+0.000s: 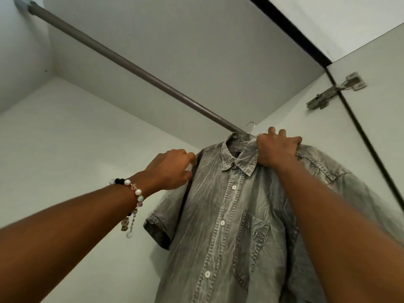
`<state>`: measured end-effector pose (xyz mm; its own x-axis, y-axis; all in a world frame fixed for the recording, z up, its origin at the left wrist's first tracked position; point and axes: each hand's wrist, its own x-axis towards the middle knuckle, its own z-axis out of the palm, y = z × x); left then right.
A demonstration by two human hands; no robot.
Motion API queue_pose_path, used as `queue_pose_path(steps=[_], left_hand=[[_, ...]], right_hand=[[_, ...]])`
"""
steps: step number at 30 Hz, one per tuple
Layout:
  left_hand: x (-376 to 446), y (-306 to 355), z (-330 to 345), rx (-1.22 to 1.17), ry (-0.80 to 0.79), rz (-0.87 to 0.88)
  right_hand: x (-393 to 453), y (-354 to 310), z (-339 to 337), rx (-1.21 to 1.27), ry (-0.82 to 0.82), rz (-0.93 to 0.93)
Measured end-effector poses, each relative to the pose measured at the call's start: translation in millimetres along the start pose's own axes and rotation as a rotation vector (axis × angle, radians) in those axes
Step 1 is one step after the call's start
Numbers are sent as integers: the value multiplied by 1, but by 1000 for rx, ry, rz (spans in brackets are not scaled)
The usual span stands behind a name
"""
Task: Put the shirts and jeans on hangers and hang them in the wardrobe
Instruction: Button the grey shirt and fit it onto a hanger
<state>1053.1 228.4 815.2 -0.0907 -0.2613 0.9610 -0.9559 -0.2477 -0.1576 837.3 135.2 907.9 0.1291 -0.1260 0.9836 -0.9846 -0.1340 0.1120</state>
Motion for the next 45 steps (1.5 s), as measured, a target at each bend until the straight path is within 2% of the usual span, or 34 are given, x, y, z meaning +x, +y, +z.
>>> queue_pose_path(steps=[7, 11, 16, 21, 26, 30, 37, 41, 45], left_hand=[[34, -5, 5, 28, 42, -19], [34, -4, 19, 35, 46, 3], [24, -5, 35, -12, 44, 1], [-3, 7, 35, -64, -24, 34], [-53, 22, 18, -168, -78, 65], [-101, 39, 8, -257, -179, 122], [-175, 78, -8, -396, -329, 177], [-206, 116, -34, -625, -307, 134], [-241, 178, -69, -902, -290, 22]], right_hand=[[38, -13, 37, -23, 38, -3], [43, -26, 45, -5, 62, -76], [38, -25, 48, -6, 131, -112], [2, -9, 40, -66, 203, -167], [-77, -3, 18, -126, 104, -311], [-155, 6, -6, -208, -47, -390], [-260, 70, -57, -139, -387, -241], [-314, 103, -100, -63, -329, -165], [-372, 142, -142, 20, -348, -55]])
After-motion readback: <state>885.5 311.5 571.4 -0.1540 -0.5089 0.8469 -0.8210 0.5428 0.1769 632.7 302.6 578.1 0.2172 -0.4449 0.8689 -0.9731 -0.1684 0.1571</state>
